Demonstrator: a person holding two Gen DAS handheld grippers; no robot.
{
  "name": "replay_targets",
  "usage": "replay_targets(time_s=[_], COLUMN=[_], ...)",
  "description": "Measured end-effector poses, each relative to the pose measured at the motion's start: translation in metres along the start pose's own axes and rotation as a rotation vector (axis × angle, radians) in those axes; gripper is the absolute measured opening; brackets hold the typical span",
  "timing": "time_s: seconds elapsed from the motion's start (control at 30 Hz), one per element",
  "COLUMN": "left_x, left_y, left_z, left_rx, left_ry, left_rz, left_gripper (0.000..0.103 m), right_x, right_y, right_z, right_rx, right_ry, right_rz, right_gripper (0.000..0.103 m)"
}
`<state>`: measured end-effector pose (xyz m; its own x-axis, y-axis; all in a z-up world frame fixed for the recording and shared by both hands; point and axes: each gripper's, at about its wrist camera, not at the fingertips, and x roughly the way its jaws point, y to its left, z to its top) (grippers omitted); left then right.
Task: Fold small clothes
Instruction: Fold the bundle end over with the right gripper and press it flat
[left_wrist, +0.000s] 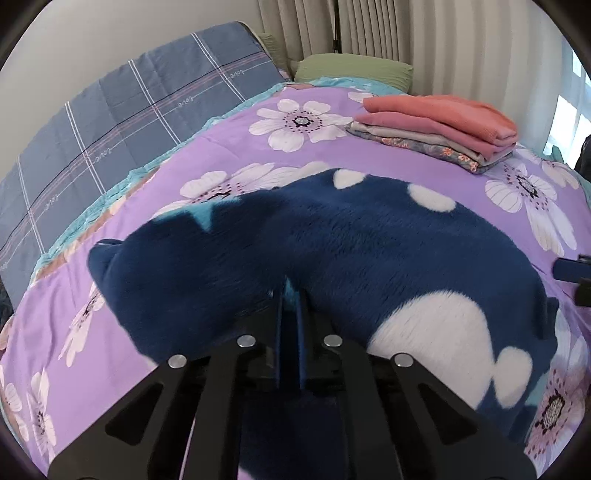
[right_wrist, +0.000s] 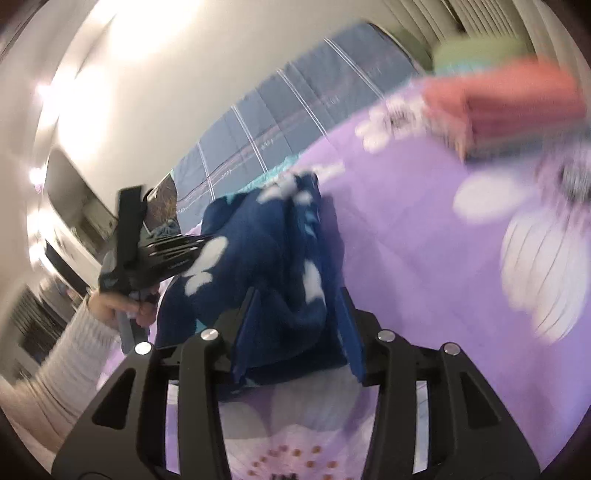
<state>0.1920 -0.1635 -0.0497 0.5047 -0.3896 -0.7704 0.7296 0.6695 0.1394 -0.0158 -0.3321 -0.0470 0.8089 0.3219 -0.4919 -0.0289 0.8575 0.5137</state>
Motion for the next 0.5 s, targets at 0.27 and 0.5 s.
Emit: replay_targets(time_s=[0.27,0.5], left_x=[0.005,0.021], left_y=[0.001,-0.029], left_z=[-0.006,0.006], left_rx=[-0.050,0.032], left_ry=[-0.022,-0.024], left_rz=[-0.029,0.035], left_gripper=[0.004,0.004], right_x=[0.049,0.044], right_y=[-0.016,-0.037], right_z=[-0.004,-0.024], right_rx=[0.118,0.239], right_ry=[0.154,0.163], right_rz=[0.006,-0.026], right_gripper=[0.009,0.008])
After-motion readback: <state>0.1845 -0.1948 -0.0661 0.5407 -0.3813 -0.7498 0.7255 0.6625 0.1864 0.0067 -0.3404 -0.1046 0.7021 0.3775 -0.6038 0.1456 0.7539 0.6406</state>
